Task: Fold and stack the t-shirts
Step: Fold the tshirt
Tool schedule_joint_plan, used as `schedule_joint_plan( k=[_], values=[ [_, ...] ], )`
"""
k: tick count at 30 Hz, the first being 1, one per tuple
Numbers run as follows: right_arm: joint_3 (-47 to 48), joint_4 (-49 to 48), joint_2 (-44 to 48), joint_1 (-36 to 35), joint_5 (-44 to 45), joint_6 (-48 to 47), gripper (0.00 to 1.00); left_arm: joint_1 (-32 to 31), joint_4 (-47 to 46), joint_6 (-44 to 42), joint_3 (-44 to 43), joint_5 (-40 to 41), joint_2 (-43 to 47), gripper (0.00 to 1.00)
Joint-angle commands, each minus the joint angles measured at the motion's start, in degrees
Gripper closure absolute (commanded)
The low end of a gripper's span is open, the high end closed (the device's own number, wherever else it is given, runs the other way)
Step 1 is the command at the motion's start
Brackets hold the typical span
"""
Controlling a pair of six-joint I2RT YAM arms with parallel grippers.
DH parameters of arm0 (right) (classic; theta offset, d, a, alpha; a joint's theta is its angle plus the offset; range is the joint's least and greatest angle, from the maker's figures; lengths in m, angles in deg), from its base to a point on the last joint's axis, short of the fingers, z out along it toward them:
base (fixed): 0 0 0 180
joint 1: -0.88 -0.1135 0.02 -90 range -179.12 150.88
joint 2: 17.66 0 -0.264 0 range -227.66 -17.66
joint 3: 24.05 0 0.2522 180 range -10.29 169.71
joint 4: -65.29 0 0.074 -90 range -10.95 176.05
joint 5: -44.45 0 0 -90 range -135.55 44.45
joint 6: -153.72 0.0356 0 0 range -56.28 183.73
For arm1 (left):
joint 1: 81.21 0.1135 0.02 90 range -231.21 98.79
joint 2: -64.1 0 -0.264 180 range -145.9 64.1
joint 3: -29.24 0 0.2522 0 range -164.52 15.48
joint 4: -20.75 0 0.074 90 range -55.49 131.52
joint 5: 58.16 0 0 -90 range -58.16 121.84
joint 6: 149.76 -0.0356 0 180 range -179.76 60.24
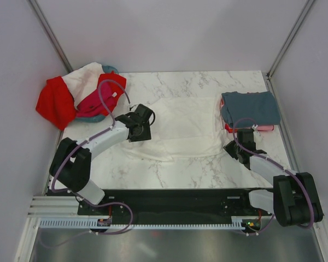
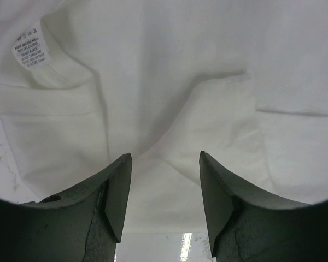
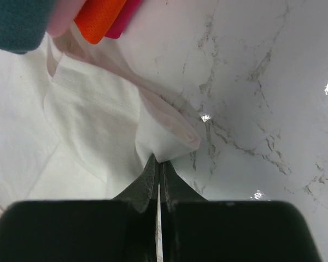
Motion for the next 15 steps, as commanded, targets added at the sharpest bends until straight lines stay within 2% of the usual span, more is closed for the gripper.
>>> schedule_joint_plan(
  k=[1,7,9,10,12,13,15],
  values=[
    [-1.48,3.62,-2.11,-0.04,0.21,-0.76,1.00,-0.12,4.37,-1.06,1.17,3.00,0.23,0.40],
    [-1.48,3.09,-2.37,-0.04,-0.23,-0.93,1.00,1.54,4.28,0.62,6.54,2.65,1.82,0.41],
    [-1.30,2.75,-2.46,0.04,-0.40,-1.02,1.00,3.56,4.28,0.62,7.59,0.81,1.64,0.46],
    [-1.39,2.74,-2.72,0.04,-0.49,-1.11,1.00,4.09,4.19,0.70,7.77,0.63,1.64,0.61],
    [-1.30,2.57,-2.81,0.04,-0.66,-1.20,1.00,5.32,4.19,1.75,9.17,1.41,3.83,0.77],
    [-1.22,2.57,-2.90,-0.04,-0.75,-1.29,1.00,5.59,4.02,3.15,9.70,1.94,4.97,0.92],
    [-1.13,2.48,-2.99,-0.04,-0.93,-1.29,1.00,6.73,3.84,4.22,11.10,3.35,9.10,0.97]
  ],
)
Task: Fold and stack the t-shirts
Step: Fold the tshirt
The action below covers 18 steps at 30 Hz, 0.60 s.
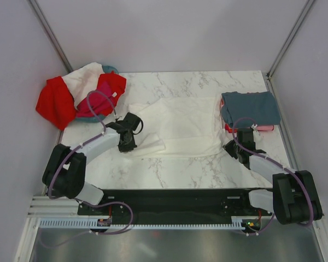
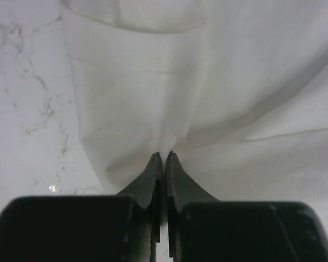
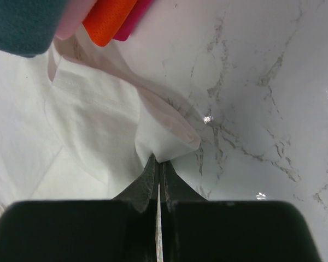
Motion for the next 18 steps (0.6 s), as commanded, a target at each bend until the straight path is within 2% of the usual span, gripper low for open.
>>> schedule_joint_plan(
  k=[1,10,15,18],
  values=[
    [-1.21,4.23,-1.85,0.04,-0.36,-1.31,1.00,1.77,-0.01,3.30,1.65,2.34,7.84,0.96],
    [-1.39,4.14,-1.77,0.04,-0.72,-1.57,1.00,11.52,-0.80,8.30,8.59,-0.20,20.41,0.94],
    [-1.48,4.14,-1.50,0.13,-0.80,-1.48,1.00,21.45,-1.24,15.76,14.47,-2.66,26.91,0.93],
    [-1.83,4.14,-1.06,0.22,-0.63,-1.13,1.00,27.08,-1.85,20.33,17.73,-3.11,32.53,0.98]
  ],
)
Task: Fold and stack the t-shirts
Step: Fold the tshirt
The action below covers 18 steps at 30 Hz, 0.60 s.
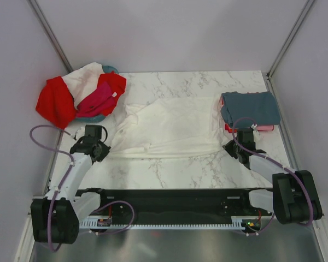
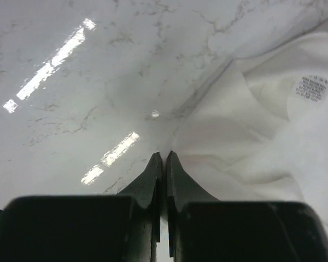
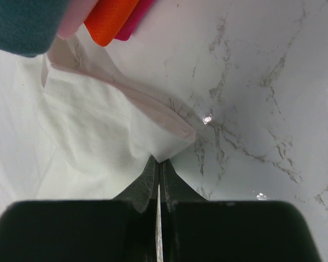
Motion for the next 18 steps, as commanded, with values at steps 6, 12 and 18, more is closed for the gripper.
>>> schedule_joint_plan(
  k=[6,12,18],
  values=[
    [-1.81,4.49,-0.82,0.15,-0.39,-1.00,1.00,6.56,-4.33,12.65,5.18,2.76,7.77,0.30],
    [-1.81,4.58,-0.82,0.24,-0.47,-1.09,1.00,6.47,-4.69,7.13,3.51,-0.41,1.88,0.28],
    [-1.46,4.58,-1.35,0.16,-0.47,-1.09,1.00,2.08,-2.76,3.93,3.33,-1.21,1.33,0.33]
  ],
)
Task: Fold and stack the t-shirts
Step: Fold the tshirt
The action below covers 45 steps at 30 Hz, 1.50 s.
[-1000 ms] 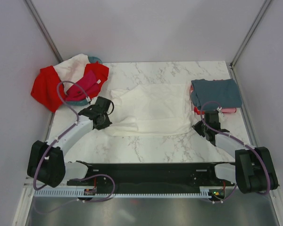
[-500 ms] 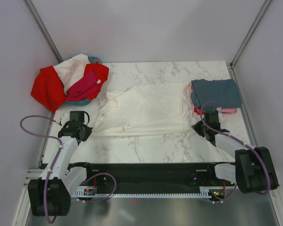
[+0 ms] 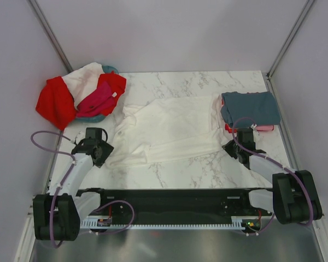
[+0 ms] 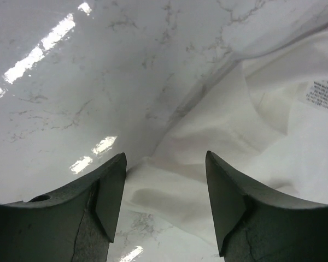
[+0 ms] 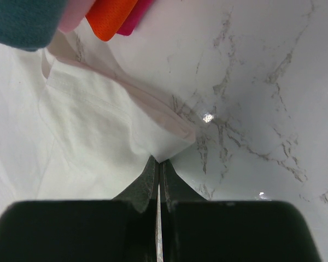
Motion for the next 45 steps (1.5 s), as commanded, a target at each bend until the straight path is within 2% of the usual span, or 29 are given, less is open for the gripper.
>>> schedule_joint_plan(
  k=[1,5,8,10,13,16,17,20,24,29,35,38,42,45],
  values=[
    [-1.33,4.69,-1.41,0.13,0.60,-1.29,1.00,-2.56,0.08,-2.09,-0.65,0.58,3.02,0.33],
    [-1.24,4.69,-1.59,0.22,0.51,-1.38,1.00,-2.56,-0.88,-0.94,0.77,3.05,6.46,0.31],
    [-1.24,4.86,-1.59,0.22,0.69,-1.46,1.00,-2.65,-1.50,-5.15,-2.73,0.78,3.93,0.32],
    [-1.06,4.78,-1.68,0.22,0.69,-1.38,1.00,-3.35,-1.41,-10.86,-5.55,-0.20,2.16,0.32],
    [-0.97,4.95,-1.85,0.22,0.77,-1.46,1.00,-7.29,-1.33,-17.99,-10.91,-2.23,-1.00,0.31],
    [-0.89,4.95,-2.12,0.13,0.60,-1.38,1.00,-15.89,-1.67,-20.10,-13.82,-1.80,-2.94,0.28],
    [-0.71,4.95,-2.21,0.13,0.60,-1.38,1.00,-20.88,-2.02,-20.98,-15.13,0.13,-3.38,0.28],
    [-0.62,5.04,-2.38,0.13,0.33,-1.46,1.00,-27.06,-3.08,-25.72,-17.33,0.59,-6.62,0.28],
    [-0.71,5.04,-2.29,0.22,0.25,-1.46,1.00,-29.19,-3.08,-30.20,-19.18,-4.24,-13.13,0.34],
    [-0.71,5.13,-2.38,0.22,0.25,-1.46,1.00,-33.75,-3.35,-31.53,-20.76,-5.04,-19.10,0.39],
    [-0.62,5.21,-2.38,0.22,0.33,-1.46,1.00,-37.28,-3.26,-32.32,-23.31,-2.93,-25.51,0.39],
    [-0.45,5.30,-2.47,0.22,0.42,-1.38,1.00,-37.37,-2.64,-31.62,-23.75,-0.92,-27.72,0.44],
    [-0.53,5.39,-2.38,0.22,0.59,-1.37,1.00,-37.54,-1.50,-29.69,-23.40,2.17,-29.48,0.56],
    [-0.45,5.56,-2.47,0.13,0.69,-1.38,1.00,-37.54,-1.24,-29.42,-23.23,1.73,-29.75,0.56]
  ],
)
